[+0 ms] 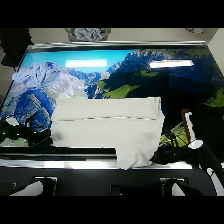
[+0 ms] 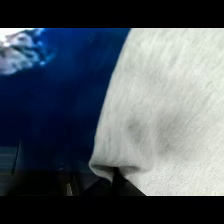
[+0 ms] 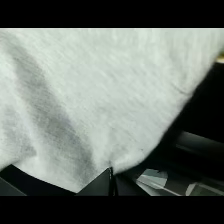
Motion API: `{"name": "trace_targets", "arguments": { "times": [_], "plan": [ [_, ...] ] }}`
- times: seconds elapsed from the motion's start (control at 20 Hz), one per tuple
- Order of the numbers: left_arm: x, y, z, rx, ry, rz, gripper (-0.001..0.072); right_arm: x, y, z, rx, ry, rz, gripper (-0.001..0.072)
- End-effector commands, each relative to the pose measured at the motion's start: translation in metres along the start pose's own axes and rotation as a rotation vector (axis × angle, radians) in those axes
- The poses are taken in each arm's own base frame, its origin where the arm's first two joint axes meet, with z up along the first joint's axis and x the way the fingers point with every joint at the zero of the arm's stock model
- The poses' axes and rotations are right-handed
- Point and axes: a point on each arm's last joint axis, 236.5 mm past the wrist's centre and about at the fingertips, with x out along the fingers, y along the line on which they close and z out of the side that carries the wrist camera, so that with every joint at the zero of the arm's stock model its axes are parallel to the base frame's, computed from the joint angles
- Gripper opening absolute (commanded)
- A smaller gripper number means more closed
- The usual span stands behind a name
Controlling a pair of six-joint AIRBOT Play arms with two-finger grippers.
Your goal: Fold the shirts.
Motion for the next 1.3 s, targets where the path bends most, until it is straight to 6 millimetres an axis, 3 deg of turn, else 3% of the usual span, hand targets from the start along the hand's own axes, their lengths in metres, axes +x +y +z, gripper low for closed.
{"name": "trace_targets", "arguments": {
  "times": [0.0, 0.2, 0.4, 0.5, 0.6, 0.8, 0.9, 1.0, 1.2, 1.25],
  "plan": [
    [-0.010, 0.000, 0.019, 0.041, -0.082, 0.010, 0.0027, -0.006, 0.003, 0.017, -0.057, -0.055, 0.000, 0.0047],
    [-0.066, -0.020, 0.048, 0.105, -0.257, 0.002, 0.0025, -0.055, 0.022, 0.062, -0.176, -0.136, -0.020, 0.0046],
    [-0.105, -0.046, 0.076, 0.146, -0.352, -0.040, 0.0023, -0.119, 0.036, 0.133, -0.252, -0.314, -0.098, 0.0046],
    [-0.116, -0.055, 0.097, 0.142, -0.379, -0.051, 0.0023, -0.136, 0.034, 0.174, -0.256, -0.376, -0.103, 0.0046],
    [-0.117, -0.064, 0.124, 0.130, -0.378, -0.075, 0.0023, -0.138, 0.026, 0.216, -0.258, -0.410, -0.120, 0.0046],
    [-0.115, -0.080, 0.177, 0.063, -0.373, -0.162, 0.0024, -0.122, 0.028, 0.296, -0.268, -0.476, -0.136, 0.0047],
    [-0.113, -0.089, 0.198, 0.042, -0.375, -0.206, 0.0024, -0.121, 0.021, 0.324, -0.221, -0.509, -0.136, 0.0047],
    [-0.098, -0.092, 0.211, 0.038, -0.348, -0.222, 0.0024, -0.111, 0.015, 0.337, -0.180, -0.512, -0.108, 0.0048],
    [-0.058, -0.092, 0.214, 0.027, -0.272, -0.218, 0.0032, -0.083, 0.010, 0.335, -0.187, -0.456, -0.094, 0.0052],
    [-0.057, -0.091, 0.216, 0.024, -0.274, -0.217, 0.0094, -0.082, 0.013, 0.335, -0.209, -0.452, -0.098, 0.0085]
  ]
}}
